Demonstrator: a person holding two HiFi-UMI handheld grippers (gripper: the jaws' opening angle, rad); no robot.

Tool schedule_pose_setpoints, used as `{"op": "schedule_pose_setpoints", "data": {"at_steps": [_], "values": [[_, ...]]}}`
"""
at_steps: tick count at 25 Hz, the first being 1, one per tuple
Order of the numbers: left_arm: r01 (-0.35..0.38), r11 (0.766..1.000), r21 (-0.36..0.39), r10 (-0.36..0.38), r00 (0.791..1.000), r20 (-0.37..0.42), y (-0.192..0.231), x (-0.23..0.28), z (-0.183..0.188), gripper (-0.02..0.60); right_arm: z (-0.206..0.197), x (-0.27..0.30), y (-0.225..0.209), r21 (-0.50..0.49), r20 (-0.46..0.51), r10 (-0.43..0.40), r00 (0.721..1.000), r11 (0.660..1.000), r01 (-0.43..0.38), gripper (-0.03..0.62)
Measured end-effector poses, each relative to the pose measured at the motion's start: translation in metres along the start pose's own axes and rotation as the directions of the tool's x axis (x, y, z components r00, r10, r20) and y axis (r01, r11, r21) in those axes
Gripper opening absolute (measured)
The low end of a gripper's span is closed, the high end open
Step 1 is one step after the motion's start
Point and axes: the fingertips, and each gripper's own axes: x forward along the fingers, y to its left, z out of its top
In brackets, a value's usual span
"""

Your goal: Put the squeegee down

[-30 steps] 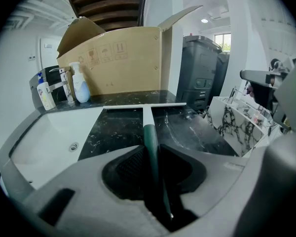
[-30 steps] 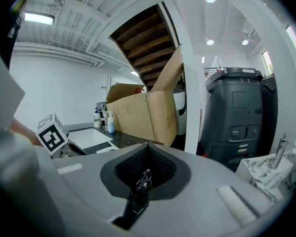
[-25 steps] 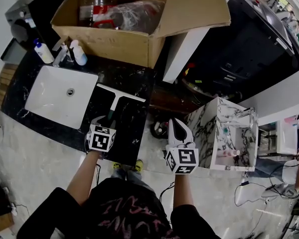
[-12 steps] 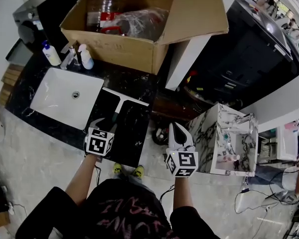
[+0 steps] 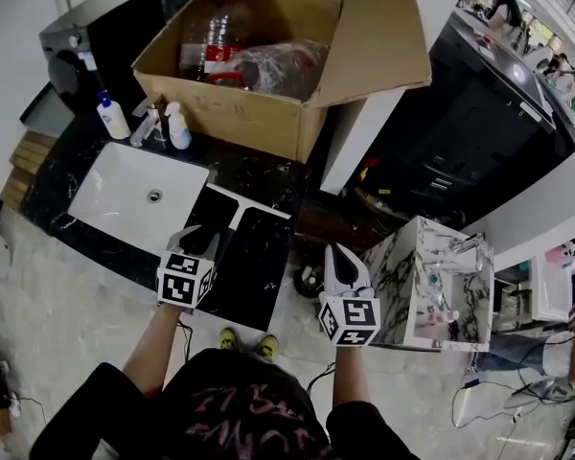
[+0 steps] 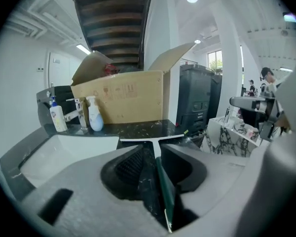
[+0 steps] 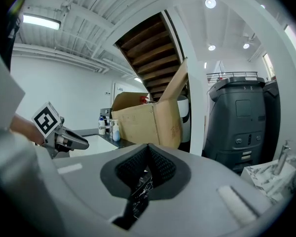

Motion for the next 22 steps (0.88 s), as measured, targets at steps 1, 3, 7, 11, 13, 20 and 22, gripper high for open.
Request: {"op": "schedule_pose_setpoints", "data": {"at_steps": [1, 3, 7, 11, 13, 20, 22], "values": [[-0.011, 1.000, 0.000, 0.011, 1.000, 0.026, 0.003, -0.004, 0.008, 0.109, 0.002, 0.000, 0.001, -0.002, 0.004, 0.002, 1.000, 1.000, -0.002, 0.003], [-0.024, 1.000, 0.003, 0.024, 0.997, 0.070, 0.006, -0.010, 0.023, 0.098, 0.006, -0.001, 0.001, -0.004, 0.010, 0.003, 1.000, 1.000, -0.003, 0.003], [-0.043, 0.999, 0.021, 0.040, 0.989, 0.145, 0.009, -0.024, 0.047, 0.068, 0.011, -0.001, 0.003, -0.008, 0.021, 0.007, 1.000, 1.000, -0.007, 0.002], [-0.057, 0.997, 0.049, 0.045, 0.974, 0.220, 0.008, -0.037, 0.073, 0.038, 0.014, 0.000, 0.000, -0.012, 0.031, 0.005, 1.000, 1.000, -0.004, 0.002], [-0.063, 0.997, 0.051, 0.048, 0.966, 0.255, 0.009, -0.045, 0.087, 0.016, 0.017, 0.001, -0.002, -0.010, 0.037, 0.002, 0.999, 1.000, -0.001, 0.002], [-0.084, 0.996, 0.038, 0.068, 0.944, 0.322, 0.019, -0.059, 0.112, 0.000, 0.026, 0.004, -0.006, -0.008, 0.054, -0.002, 0.999, 1.000, 0.002, 0.002], [-0.086, 0.996, 0.034, 0.069, 0.940, 0.333, 0.020, -0.061, 0.116, 0.000, 0.029, 0.005, -0.008, -0.008, 0.058, -0.004, 0.998, 1.000, 0.004, 0.002]]}}
